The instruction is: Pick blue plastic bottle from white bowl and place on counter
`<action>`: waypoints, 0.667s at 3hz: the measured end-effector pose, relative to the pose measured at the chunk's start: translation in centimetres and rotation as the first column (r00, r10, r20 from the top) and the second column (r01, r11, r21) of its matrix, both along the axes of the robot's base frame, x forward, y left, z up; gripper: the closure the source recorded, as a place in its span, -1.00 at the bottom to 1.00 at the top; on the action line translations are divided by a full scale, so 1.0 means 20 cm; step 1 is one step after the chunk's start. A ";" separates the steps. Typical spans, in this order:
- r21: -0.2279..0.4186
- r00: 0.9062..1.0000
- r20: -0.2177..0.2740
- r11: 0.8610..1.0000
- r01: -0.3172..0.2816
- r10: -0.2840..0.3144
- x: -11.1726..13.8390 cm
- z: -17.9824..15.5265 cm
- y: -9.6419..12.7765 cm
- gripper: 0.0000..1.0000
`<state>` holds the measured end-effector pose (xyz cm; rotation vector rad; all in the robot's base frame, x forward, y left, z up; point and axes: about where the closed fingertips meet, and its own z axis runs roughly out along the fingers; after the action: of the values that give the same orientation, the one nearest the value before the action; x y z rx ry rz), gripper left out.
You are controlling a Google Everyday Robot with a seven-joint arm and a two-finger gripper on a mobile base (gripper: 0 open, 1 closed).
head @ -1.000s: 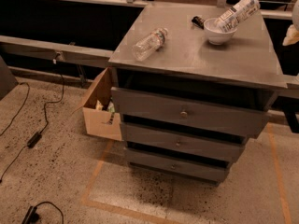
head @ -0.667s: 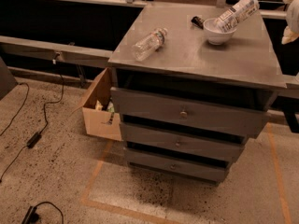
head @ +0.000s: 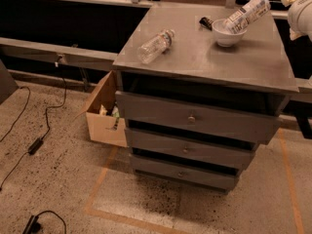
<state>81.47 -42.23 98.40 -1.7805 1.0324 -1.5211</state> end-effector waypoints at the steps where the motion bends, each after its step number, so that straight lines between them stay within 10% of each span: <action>1: -0.040 1.000 0.016 0.999 -0.014 0.015 0.11 -0.02 0.01 -1.00; 2: -0.071 0.998 0.014 0.996 -0.055 0.056 0.24 -0.06 0.09 -1.00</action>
Offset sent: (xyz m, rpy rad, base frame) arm 0.0703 0.0137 -0.0067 -0.0993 -0.0250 0.0840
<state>86.25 -40.50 97.17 -1.8268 0.9247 -1.5523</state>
